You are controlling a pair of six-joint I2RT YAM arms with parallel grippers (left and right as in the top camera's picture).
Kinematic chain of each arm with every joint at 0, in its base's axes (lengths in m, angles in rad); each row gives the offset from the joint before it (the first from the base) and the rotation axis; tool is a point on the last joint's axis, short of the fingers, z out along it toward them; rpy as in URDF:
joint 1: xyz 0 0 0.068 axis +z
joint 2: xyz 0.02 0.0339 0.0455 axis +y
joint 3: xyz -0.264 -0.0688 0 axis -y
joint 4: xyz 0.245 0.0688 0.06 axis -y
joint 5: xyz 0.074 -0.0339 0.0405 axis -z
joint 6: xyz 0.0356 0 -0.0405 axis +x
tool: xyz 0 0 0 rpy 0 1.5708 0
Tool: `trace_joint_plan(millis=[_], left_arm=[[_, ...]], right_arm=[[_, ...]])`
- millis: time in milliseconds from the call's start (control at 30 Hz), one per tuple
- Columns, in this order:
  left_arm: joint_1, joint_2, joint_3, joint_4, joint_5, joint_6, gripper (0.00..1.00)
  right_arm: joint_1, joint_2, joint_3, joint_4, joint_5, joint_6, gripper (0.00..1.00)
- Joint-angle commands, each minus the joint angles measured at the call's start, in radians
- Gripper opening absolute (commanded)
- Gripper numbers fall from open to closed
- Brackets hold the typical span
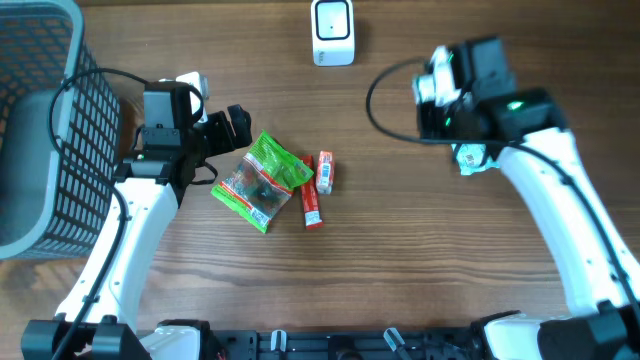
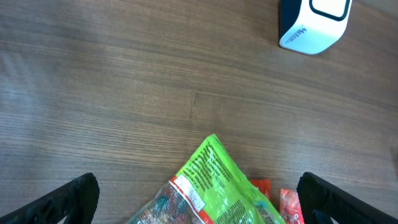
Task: Scan the item barcode
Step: 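Raise the green box to the white scanner with the right gripper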
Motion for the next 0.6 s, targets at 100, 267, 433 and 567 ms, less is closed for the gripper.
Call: trace_joint_plan(millis=[100,267,433,567], left_arm=[[0.006,-0.009,0.005,0.003,-0.006,0.016,1.0],[0.006,-0.009,0.005,0.003,-0.006,0.016,1.0],[0.006,-0.009,0.005,0.003,-0.006,0.016,1.0],[0.006,-0.009,0.005,0.003,-0.006,0.016,1.0]], right_arm=[[0.003,0.161,0.469,-0.109,0.007,-0.053,0.09],[0.066,0.314,0.582,-0.005,0.194,-0.159,0.05],[0.172,0.466,0.582,0.18,0.455,-0.335,0.08],[0.229,0.619,0.581,0.37,0.596,-0.492,0.04]])
